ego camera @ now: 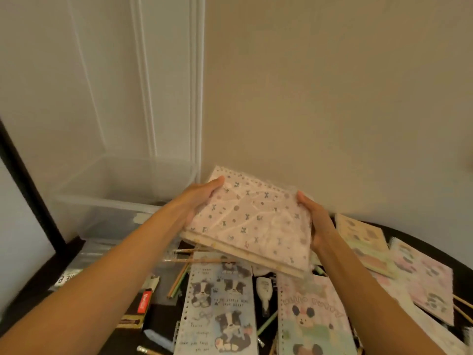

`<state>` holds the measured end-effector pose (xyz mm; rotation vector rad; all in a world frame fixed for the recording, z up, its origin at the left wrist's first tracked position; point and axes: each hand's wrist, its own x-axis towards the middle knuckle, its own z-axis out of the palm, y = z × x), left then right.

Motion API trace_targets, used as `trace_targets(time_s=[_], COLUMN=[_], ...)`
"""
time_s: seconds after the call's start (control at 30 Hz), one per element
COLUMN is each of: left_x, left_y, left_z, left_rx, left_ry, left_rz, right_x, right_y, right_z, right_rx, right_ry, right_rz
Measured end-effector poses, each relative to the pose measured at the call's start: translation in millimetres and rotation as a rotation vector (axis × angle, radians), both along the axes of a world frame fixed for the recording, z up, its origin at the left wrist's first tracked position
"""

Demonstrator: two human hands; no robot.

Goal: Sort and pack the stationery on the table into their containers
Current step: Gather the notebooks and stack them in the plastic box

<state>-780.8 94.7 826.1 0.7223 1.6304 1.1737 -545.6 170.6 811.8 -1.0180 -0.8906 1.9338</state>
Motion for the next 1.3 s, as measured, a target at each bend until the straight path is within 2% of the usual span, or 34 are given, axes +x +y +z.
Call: trace_targets(time_s=[0.13,0.27,0.5,0.7,1.0,1.13,1.3], left_x=[-45.4,-95.1,-186.5,-248.8,-294.2,-301.1,-309.0], left_y=[-6.2,-17.0,-31.9,-18.2,11.3,9.2,17.2], left_z=[45.0,75.1,74.1,53.0,-6.2,-36.4,-57.4], left_rx=[-0.123,-0.177,-0.235,-0.258,-0.312,-0.396,-0.488], left_ry=[0.057,0.08,0.2,0.218,0.188,0.254,0.314], left_rz=[0.082,0.129,0.245,0.317,0.404,0.451,0.327], right_x=[-46.1,-102.7,-211.0,-283.1,-340.5,-356.8,-372.5], right_y=[8.1,13.5,18.6,36.1,64.4,57.9,58.7], right_z=[47.6,79.7,81.4,58.8,4.9,-27.8,-73.0], right_rx=[-0.032,-0.043,-0.09,-0.142,-0.223,-0.274,-0.32], right_ry=[-0.127,-0.153,-0.199,-0.205,-0.265,-0.356,-0.554], right_rz=[0.067,0.128,0.227,0.261,0.281,0.334,0.369])
